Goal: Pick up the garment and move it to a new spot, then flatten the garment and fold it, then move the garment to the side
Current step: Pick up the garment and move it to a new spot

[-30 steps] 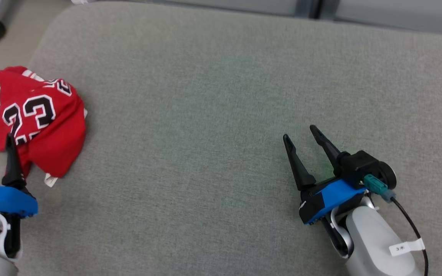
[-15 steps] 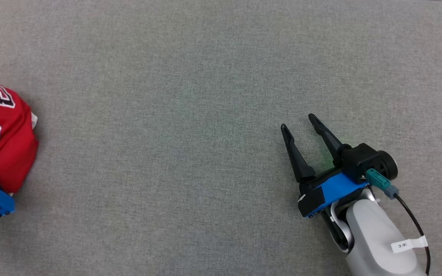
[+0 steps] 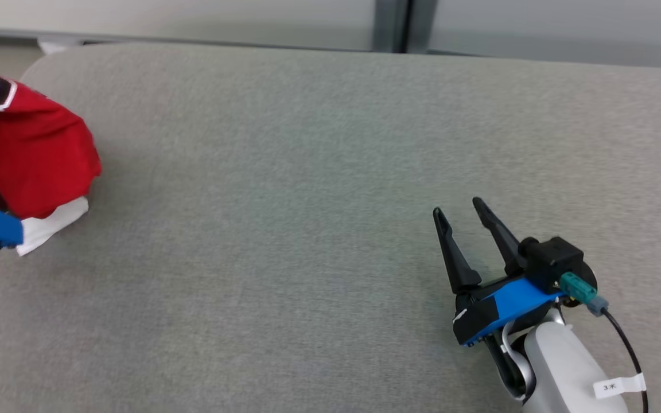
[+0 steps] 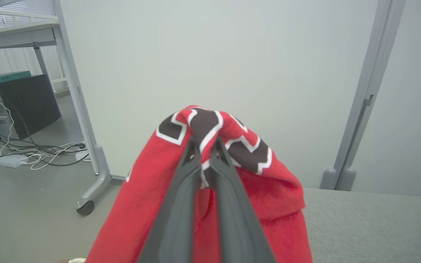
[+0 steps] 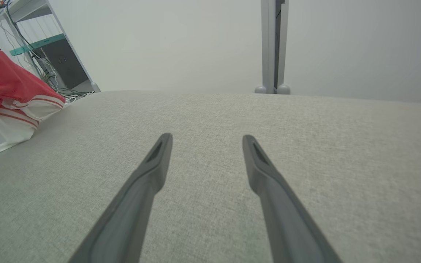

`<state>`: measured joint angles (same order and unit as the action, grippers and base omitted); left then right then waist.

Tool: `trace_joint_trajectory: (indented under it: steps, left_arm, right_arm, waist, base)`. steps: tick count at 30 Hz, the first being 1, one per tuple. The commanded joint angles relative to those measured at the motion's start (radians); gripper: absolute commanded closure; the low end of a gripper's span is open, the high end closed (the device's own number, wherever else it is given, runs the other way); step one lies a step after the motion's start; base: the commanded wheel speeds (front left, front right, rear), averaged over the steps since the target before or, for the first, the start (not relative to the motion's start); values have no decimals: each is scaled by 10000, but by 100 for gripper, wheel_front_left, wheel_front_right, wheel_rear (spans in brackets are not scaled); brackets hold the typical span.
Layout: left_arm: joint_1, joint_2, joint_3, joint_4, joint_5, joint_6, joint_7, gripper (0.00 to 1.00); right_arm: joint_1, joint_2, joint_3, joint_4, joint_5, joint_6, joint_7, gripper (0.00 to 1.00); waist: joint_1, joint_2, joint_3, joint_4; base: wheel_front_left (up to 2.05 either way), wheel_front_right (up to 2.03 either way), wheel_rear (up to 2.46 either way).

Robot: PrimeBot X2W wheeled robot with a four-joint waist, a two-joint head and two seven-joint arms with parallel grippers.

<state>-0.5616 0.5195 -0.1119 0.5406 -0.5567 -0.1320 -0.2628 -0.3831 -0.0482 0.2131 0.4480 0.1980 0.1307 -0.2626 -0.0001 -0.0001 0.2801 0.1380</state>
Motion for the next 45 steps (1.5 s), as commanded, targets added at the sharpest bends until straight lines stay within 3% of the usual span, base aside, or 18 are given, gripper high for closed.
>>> trace_joint_trajectory:
  steps: [1,8,14,20,26,27,28,34,40,45]
  left_arm:
    - [-8,-126,-51,-224,86,23,-24,100]
    - [514,-889,-328,-1773,303,20,-26,100]
    - [1002,-1787,-1140,-2542,481,18,-24,100]
    - [1387,-2529,-2341,-2779,657,20,-26,100]
    - [1692,-2904,-3144,-2537,900,18,-26,100]
    - [1730,-2869,-3222,-2435,976,18,-26,79]
    - [1772,-2829,-3235,-2289,1026,18,-24,0]
    - [2179,-2742,-2537,-1708,1313,20,-25,0]
    - [2886,-2691,-1209,-1180,1578,22,-22,0]
    - [3667,-2994,40,-909,2020,64,-24,0]
  right_arm:
    - [179,-45,7,36,90,1,-34,0]
    - [594,-42,253,-60,462,1,-34,0]
    - [965,-39,400,-281,502,1,-34,0]
    - [1261,-40,767,-640,732,1,-34,0]
    - [1537,-37,994,-952,820,1,-32,0]
    - [1566,-37,976,-1019,820,1,-32,0]
    - [1595,-34,984,-1070,822,1,-34,0]
    - [1655,-34,856,-1143,875,1,-32,0]
    - [1492,-40,647,-894,848,1,-34,0]
    - [1426,-40,406,-535,745,1,-34,0]
  waist:
    - [1,1,-413,-415]
    - [1,1,-1143,-1865]
    - [1,1,-1257,-3291]
    - [1,1,-1126,-4657]
    - [1,1,-886,-5462]
    - [1,1,-854,-5500]
    - [1,1,-822,-5521]
    - [1,1,-828,-5121]
    - [1,1,-1179,-4258]
    - [1,1,-1602,-3559]
  base:
    - [0,0,0]
    - [0,0,0]
    - [0,0,0]
    - [0,0,0]
    - [0,0,0]
    - [0,0,0]
    - [0,0,0]
    - [0,0,0]
    - [0,0,0]
    - [0,0,0]
